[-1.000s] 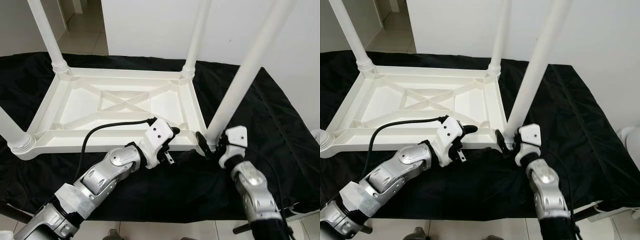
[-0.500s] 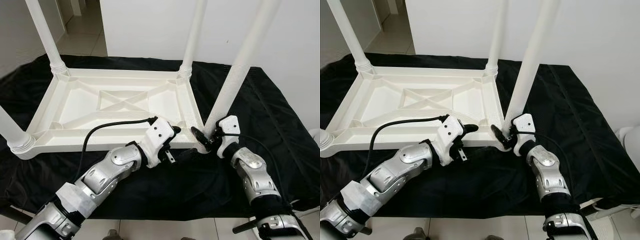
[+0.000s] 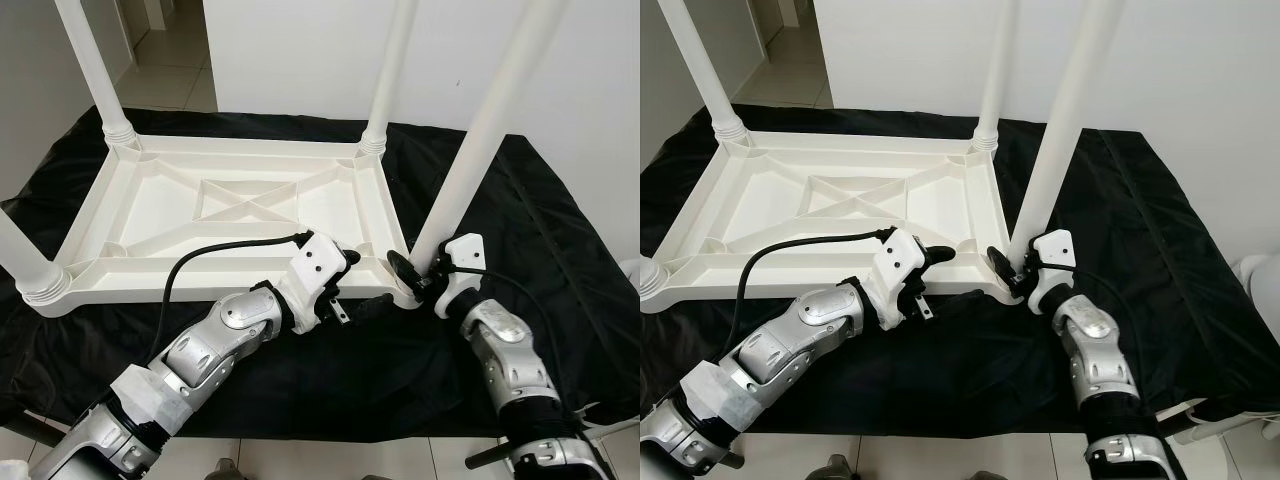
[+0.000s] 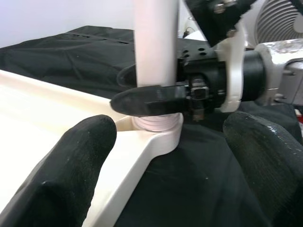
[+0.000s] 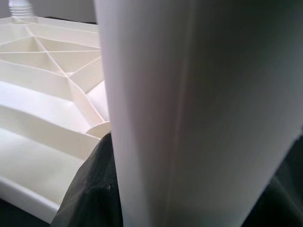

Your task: Building children table

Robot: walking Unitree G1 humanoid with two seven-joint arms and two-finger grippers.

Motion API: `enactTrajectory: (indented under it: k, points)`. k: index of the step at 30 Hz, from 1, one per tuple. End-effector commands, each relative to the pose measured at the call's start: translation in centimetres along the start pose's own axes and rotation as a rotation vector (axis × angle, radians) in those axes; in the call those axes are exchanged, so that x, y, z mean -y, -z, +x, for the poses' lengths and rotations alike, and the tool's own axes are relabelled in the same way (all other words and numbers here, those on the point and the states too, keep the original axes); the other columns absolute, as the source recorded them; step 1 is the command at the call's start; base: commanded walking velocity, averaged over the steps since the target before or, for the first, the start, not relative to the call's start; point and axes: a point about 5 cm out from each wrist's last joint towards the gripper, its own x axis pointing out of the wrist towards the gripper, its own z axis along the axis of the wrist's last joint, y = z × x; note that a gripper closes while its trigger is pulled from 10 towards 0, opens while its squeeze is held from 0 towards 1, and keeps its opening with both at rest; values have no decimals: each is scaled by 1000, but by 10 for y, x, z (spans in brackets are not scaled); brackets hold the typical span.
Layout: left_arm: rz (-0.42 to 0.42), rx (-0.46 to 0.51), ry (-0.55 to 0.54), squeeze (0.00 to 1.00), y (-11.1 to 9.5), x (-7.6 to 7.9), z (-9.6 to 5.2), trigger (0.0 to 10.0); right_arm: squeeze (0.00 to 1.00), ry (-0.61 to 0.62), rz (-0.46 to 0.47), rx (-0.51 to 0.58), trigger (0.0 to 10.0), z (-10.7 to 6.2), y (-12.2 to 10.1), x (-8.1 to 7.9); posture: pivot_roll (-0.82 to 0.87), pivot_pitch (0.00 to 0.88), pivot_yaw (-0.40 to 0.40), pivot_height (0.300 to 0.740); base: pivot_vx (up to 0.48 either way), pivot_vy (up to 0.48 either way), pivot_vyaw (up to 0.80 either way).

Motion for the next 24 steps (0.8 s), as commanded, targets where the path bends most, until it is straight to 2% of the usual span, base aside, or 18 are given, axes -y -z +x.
enactTrajectory:
  k: [1,2,3,4,6,7,10,11,12,13,14,16,17,19,21,24]
  points:
    - [10,-7,234,0,-1,12,-1,10000,0,68,-17,-78,10000,-5,12,2,34,0,-51,740,0,0,0]
    - [10,-8,236,0,-1,11,-1,10000,0,122,8,-76,10000,-4,10,-2,28,0,-50,740,0,0,0]
    - [10,-8,236,0,-1,11,-1,10000,0,122,8,-76,10000,-4,10,-2,28,0,-50,740,0,0,0]
    - [10,-10,237,0,0,12,-2,10000,0,188,41,-79,10000,-4,9,-5,26,1,-50,740,0,0,0]
    - [10,-10,237,0,0,12,-2,10000,0,188,41,-79,10000,-4,9,-5,26,1,-50,740,0,0,0]
    - [10,-10,239,0,0,12,-1,10000,0,276,75,-90,10000,-4,9,-7,24,1,-50,740,0,0,0]
    - [10,-10,239,0,0,12,-1,10000,0,276,75,-90,10000,-4,9,-7,24,1,-50,740,0,0,0]
    - [8,-10,241,0,0,12,-1,10000,0,372,100,-103,10000,-5,8,-10,21,1,-51,740,0,0,0]
    - [6,-10,242,0,1,13,-1,10000,0,475,124,-106,10000,-3,7,-20,23,4,-53,740,0,0,0]
    - [6,-10,242,0,1,13,-1,10000,0,475,124,-106,10000,-3,7,-20,23,4,-53,740,0,0,0]
    - [5,-10,243,0,1,13,-1,10000,0,556,156,-102,10000,-1,6,-29,23,5,-54,740,0,0,0]
    - [5,-10,243,0,1,13,-1,10000,0,556,156,-102,10000,-1,6,-29,23,5,-54,740,0,0,0]
    - [3,-10,243,0,1,14,-1,10000,0,619,185,-103,10000,1,5,-35,26,5,-54,740,0,0,0]
    - [3,-10,243,0,1,14,-1,10000,0,619,185,-103,10000,1,5,-35,26,5,-54,740,0,0,0]
    - [-2,-10,247,0,1,15,-2,10000,0,623,242,-96,10000,9,-2,-47,21,9,-48,740,0,0,0]
    - [-3,-12,252,0,2,16,-2,10000,0,617,246,-96,10000,10,-6,-46,19,9,-49,740,0,0,0]
